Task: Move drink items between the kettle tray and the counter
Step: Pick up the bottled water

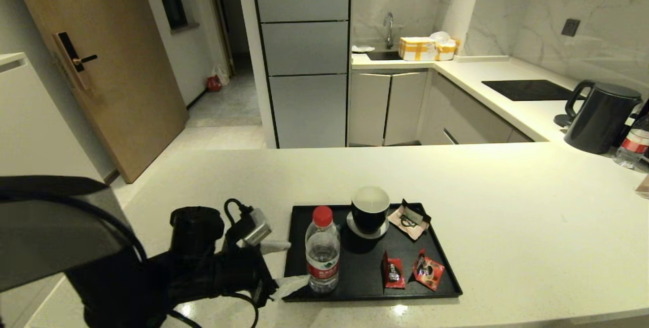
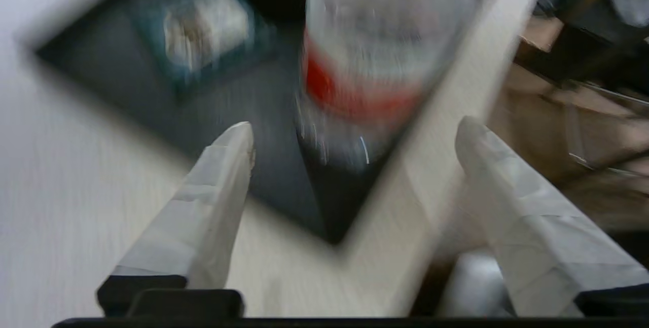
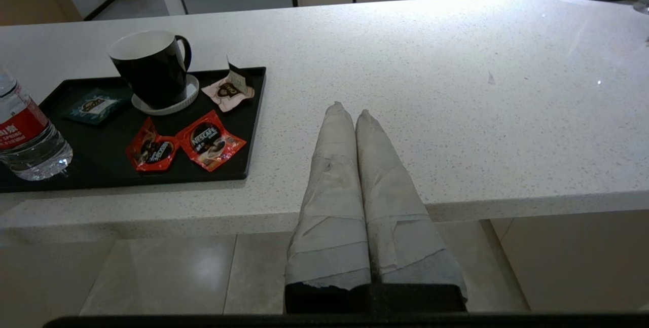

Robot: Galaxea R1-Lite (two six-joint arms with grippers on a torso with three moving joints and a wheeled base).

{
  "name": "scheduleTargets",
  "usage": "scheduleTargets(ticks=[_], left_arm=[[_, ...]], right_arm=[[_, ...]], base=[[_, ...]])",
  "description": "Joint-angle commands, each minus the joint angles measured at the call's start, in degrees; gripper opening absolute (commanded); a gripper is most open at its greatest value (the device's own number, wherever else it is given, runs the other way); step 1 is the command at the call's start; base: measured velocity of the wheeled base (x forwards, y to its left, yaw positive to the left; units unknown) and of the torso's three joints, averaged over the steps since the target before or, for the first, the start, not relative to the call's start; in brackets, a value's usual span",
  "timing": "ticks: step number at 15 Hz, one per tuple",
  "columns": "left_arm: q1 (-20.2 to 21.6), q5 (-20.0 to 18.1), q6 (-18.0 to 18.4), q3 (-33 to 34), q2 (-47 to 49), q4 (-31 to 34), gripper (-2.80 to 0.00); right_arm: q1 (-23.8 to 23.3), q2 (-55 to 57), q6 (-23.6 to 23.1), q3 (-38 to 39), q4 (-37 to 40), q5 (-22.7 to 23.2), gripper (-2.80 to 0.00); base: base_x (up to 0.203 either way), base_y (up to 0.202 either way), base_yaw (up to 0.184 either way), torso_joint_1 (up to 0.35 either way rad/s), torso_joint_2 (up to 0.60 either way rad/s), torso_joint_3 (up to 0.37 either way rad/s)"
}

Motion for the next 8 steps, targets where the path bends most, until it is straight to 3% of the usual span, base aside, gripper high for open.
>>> scheduleTargets(ticks=[1, 8], left_arm=[[-2.94, 1.53, -1.2, -1.38, 6.77, -8.98, 0.0], [-5.14, 3.78, -1.55, -6.81, 8.74, -8.98, 0.0]], right_arm=[[-0.04, 0.0, 0.01, 0.09, 0.01, -0.04, -2.8], [0.05, 0.0, 0.01, 0.09, 0.01, -0.04, -2.8]], base=[[0.0, 0.0, 0.0, 0.0, 0.0, 0.0], [0.0, 0.0, 0.0, 0.0, 0.0, 0.0]])
